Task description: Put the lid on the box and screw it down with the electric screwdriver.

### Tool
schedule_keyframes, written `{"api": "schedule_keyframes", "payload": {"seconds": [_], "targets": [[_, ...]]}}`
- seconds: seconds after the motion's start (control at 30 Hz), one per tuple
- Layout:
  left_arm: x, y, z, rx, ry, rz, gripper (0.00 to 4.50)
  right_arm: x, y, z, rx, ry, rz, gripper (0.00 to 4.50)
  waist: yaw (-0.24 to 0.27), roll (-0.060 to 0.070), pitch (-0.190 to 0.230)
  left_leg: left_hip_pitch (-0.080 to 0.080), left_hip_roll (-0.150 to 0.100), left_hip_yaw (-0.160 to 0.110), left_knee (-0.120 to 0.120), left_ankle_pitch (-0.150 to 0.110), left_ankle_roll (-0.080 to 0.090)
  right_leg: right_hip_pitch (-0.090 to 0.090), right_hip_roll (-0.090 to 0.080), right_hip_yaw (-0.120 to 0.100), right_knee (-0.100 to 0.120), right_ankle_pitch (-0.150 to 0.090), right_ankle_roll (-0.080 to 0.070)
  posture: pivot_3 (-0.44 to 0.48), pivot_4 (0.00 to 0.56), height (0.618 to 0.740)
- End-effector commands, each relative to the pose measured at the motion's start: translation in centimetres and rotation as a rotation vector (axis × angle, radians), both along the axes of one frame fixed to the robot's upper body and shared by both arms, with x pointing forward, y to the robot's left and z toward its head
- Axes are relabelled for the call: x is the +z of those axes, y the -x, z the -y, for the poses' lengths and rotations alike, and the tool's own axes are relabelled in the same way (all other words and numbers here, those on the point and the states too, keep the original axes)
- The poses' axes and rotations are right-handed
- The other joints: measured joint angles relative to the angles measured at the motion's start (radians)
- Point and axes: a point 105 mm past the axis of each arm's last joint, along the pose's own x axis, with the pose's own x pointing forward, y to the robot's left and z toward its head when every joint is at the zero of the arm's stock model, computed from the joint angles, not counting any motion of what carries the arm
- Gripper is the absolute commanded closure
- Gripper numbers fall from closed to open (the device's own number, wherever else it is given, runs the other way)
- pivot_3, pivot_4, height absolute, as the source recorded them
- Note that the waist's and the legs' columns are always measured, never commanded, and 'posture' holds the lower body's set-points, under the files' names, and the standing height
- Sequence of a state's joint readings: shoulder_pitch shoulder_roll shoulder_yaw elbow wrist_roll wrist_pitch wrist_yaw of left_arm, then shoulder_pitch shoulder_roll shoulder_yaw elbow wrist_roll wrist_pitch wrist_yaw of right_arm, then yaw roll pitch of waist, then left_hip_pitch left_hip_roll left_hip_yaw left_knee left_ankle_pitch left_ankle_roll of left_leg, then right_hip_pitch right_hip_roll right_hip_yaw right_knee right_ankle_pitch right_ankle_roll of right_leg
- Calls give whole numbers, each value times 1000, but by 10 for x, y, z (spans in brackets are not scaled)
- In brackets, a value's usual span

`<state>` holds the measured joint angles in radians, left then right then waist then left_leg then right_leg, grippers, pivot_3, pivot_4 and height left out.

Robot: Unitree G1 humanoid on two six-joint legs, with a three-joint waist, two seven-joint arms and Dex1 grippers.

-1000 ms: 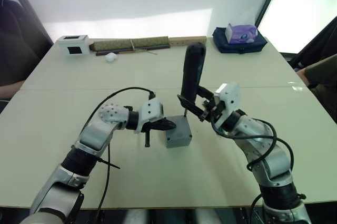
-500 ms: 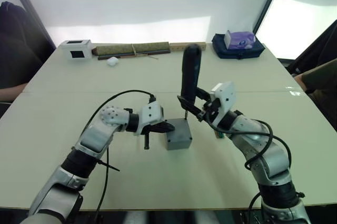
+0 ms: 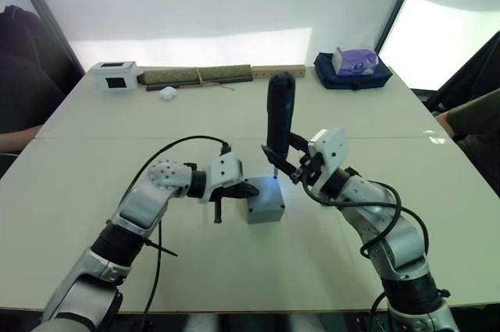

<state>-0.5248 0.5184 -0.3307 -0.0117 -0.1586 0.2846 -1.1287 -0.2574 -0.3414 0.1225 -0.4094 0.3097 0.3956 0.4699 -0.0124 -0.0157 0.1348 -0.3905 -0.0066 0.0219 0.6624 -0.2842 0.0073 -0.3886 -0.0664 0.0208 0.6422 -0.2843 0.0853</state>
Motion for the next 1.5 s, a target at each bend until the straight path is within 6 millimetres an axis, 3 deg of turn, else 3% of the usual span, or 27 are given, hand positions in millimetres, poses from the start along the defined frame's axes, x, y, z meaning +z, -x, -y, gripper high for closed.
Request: {"api": "schedule_keyframes", "payload": {"seconds": [0.03,0.17,0.23,0.37,0.43,0.53,0.7,0.8,0.9,1.13,1.3,1.5], "targets": [[-13,2,-4,7,-42,-30,4500,-46,-5,7,-41,50,-180,2692,0,0,0,0,0,0,-1,0,0,0,0,0,-1,0,0,0,150,740],[-13,3,-4,6,-41,-31,4500,-43,-4,6,-33,43,-167,2692,0,0,0,0,0,0,-3,0,0,0,0,0,-6,0,0,0,150,740],[-13,3,-4,4,-38,-30,4500,-31,-1,2,-8,32,-112,2692,0,0,0,0,0,0,-6,0,0,0,0,0,-9,1,-1,0,150,740],[-6,5,-1,-9,-11,-27,4500,12,-1,2,-4,-64,22,2692,0,1,0,-1,0,1,-12,0,0,0,-1,0,-12,1,-1,0,150,740],[1,6,1,-21,4,-18,4500,56,2,5,7,-159,121,2692,-1,3,2,-3,0,2,-13,0,0,-2,-1,0,-12,1,-1,0,150,740],[9,8,3,-33,24,-9,4500,100,13,5,52,-233,198,2692,-1,9,6,-16,0,2,-12,2,-2,-15,0,-1,-10,2,0,0,150,740],[22,13,4,-61,43,11,4500,130,14,19,17,-317,147,2692,-1,10,8,-22,0,2,-15,3,-3,-23,0,-3,-9,4,3,0,150,740],[40,17,6,-83,78,39,4500,119,2,40,-83,-184,17,2692,-1,11,10,-23,0,2,-15,3,-3,-23,0,-3,-10,4,3,0,150,740],[75,24,3,-120,151,95,4500,102,-20,107,-397,-51,-195,2692,3,9,16,-25,-1,2,-12,3,-2,-22,-2,-5,-11,4,2,0,150,740],[104,38,-5,-160,207,118,4500,44,-9,168,-591,230,-647,2692,-8,16,22,-34,-2,4,-12,5,1,-28,-5,-9,-11,5,4,0,150,740],[108,44,-9,-165,206,123,4500,5,0,191,-637,288,-861,2692,-3,17,23,-37,2,5,-11,5,1,-31,2,-8,-10,4,4,0,150,740],[106,48,-10,-165,201,128,4500,-40,0,201,-692,303,-1046,2692,-1,15,25,-36,2,6,1,6,2,-27,5,-6,-5,8,10,0,150,740]]}}
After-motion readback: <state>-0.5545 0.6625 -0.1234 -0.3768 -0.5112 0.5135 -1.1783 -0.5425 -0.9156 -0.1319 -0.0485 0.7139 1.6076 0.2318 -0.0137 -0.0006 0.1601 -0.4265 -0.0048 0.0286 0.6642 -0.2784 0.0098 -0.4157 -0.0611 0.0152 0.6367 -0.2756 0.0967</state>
